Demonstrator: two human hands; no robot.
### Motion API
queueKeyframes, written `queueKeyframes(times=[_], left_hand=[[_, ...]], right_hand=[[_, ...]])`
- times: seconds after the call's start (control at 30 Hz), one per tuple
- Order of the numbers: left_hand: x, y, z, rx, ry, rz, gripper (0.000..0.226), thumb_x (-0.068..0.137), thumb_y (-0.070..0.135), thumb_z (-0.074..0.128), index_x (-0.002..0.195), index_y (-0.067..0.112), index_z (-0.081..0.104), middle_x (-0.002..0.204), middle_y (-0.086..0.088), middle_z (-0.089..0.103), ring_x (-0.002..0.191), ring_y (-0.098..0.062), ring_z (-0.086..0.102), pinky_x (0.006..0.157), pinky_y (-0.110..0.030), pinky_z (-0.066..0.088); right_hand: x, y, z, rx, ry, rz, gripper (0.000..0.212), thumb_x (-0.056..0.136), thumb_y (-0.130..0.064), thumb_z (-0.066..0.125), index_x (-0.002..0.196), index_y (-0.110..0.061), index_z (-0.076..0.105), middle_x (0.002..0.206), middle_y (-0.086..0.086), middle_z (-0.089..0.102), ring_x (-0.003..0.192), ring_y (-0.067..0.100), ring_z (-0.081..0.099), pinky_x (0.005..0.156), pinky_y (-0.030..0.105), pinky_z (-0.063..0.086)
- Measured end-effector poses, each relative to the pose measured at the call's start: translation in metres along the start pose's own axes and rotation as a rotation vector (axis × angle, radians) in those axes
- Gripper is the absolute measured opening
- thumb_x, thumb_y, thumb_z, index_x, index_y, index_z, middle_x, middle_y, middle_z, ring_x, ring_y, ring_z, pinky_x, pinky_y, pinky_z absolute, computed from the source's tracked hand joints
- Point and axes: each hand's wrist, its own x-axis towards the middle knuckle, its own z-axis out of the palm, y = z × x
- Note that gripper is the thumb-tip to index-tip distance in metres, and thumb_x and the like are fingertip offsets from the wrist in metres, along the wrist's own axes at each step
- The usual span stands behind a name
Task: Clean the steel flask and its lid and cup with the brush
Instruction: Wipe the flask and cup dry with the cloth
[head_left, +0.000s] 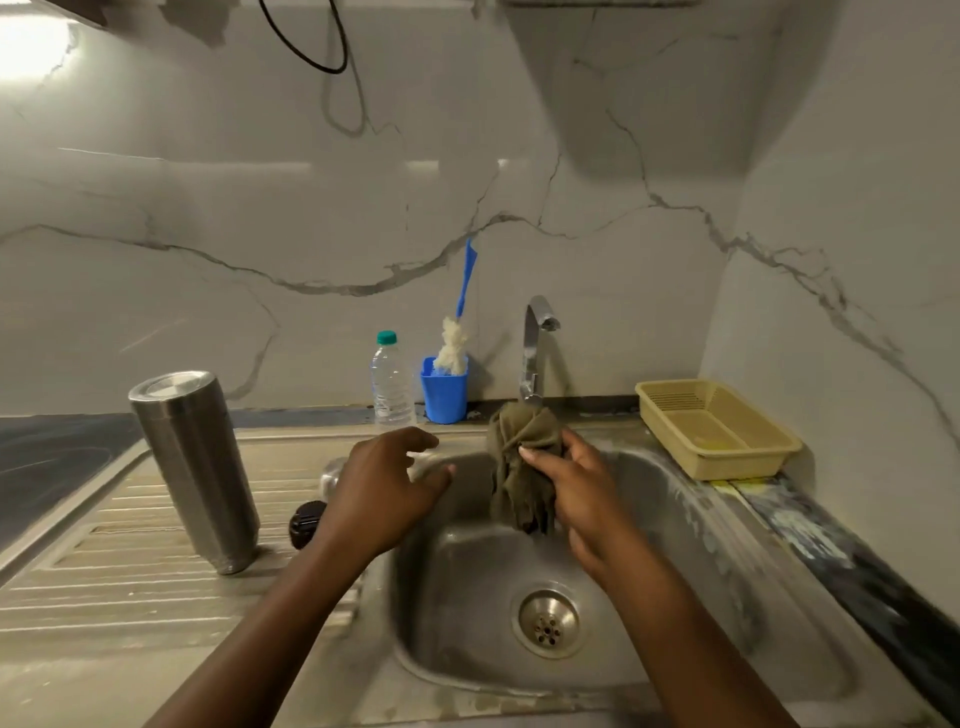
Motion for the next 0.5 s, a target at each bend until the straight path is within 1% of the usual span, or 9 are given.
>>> queueKeyframes(times=[0.07, 0.13, 0.2, 0.27, 0.37, 0.43, 0.5], left_hand=[[-0.004, 0.012, 0.008, -0.018, -0.03, 0.024, 0.046, 0.09, 0.047, 0.078, 0.132, 0.031, 0.069, 0.126, 0.011, 0.071, 0.107, -0.007, 0.066, 0.093, -0.034, 0.058], [-0.008, 0.021, 0.018, -0.024, -0.057, 0.043, 0.047, 0.091, 0.047, 0.077, 0.134, 0.031, 0.067, 0.126, 0.012, 0.07, 0.108, -0.005, 0.065, 0.092, -0.029, 0.055], [-0.01, 0.029, 0.03, -0.067, -0.086, 0.059, 0.047, 0.09, 0.047, 0.078, 0.133, 0.03, 0.068, 0.125, 0.011, 0.071, 0.106, -0.004, 0.066, 0.093, -0.03, 0.056], [-0.011, 0.036, 0.042, -0.104, -0.112, 0.067, 0.046, 0.089, 0.049, 0.078, 0.131, 0.03, 0.069, 0.12, 0.01, 0.074, 0.101, -0.001, 0.067, 0.092, -0.034, 0.06], [-0.01, 0.046, 0.053, -0.143, -0.099, 0.078, 0.044, 0.088, 0.049, 0.079, 0.127, 0.029, 0.073, 0.111, 0.015, 0.074, 0.098, 0.001, 0.068, 0.088, -0.032, 0.061], [-0.009, 0.049, 0.059, -0.171, -0.106, 0.084, 0.043, 0.088, 0.048, 0.079, 0.127, 0.029, 0.073, 0.109, 0.018, 0.073, 0.097, 0.003, 0.068, 0.086, -0.029, 0.06], [-0.008, 0.049, 0.063, -0.184, -0.12, 0.088, 0.045, 0.087, 0.049, 0.08, 0.128, 0.029, 0.073, 0.111, 0.017, 0.073, 0.098, 0.002, 0.068, 0.087, -0.029, 0.061]], right_hand=[[0.013, -0.023, -0.019, -0.039, 0.042, -0.044, 0.021, 0.088, -0.013, 0.075, 0.106, -0.025, 0.077, 0.106, 0.004, 0.08, 0.107, 0.025, 0.074, 0.095, 0.042, 0.058], [0.029, -0.046, -0.041, -0.098, 0.092, -0.071, 0.027, 0.079, -0.015, 0.075, 0.106, -0.018, 0.077, 0.105, 0.01, 0.079, 0.104, 0.029, 0.074, 0.099, 0.046, 0.057], [0.047, -0.066, -0.069, -0.152, 0.149, -0.081, 0.025, 0.085, -0.004, 0.069, 0.108, -0.012, 0.073, 0.106, 0.015, 0.077, 0.1, 0.03, 0.073, 0.098, 0.047, 0.058], [0.066, -0.081, -0.098, -0.219, 0.217, -0.055, 0.026, 0.092, 0.002, 0.061, 0.116, -0.008, 0.066, 0.113, 0.018, 0.073, 0.1, 0.029, 0.071, 0.092, 0.044, 0.06], [0.091, -0.097, -0.136, -0.378, 0.272, -0.003, 0.028, 0.098, -0.005, 0.055, 0.124, -0.013, 0.06, 0.116, 0.01, 0.069, 0.099, 0.022, 0.067, 0.075, 0.033, 0.056], [0.105, -0.102, -0.157, -0.466, 0.313, 0.039, 0.026, 0.1, -0.007, 0.051, 0.124, -0.016, 0.058, 0.114, 0.007, 0.067, 0.096, 0.019, 0.065, 0.068, 0.031, 0.052], [0.116, -0.103, -0.174, -0.573, 0.338, 0.088, 0.024, 0.101, -0.006, 0.046, 0.12, -0.015, 0.057, 0.108, 0.006, 0.065, 0.089, 0.016, 0.062, 0.064, 0.03, 0.048]])
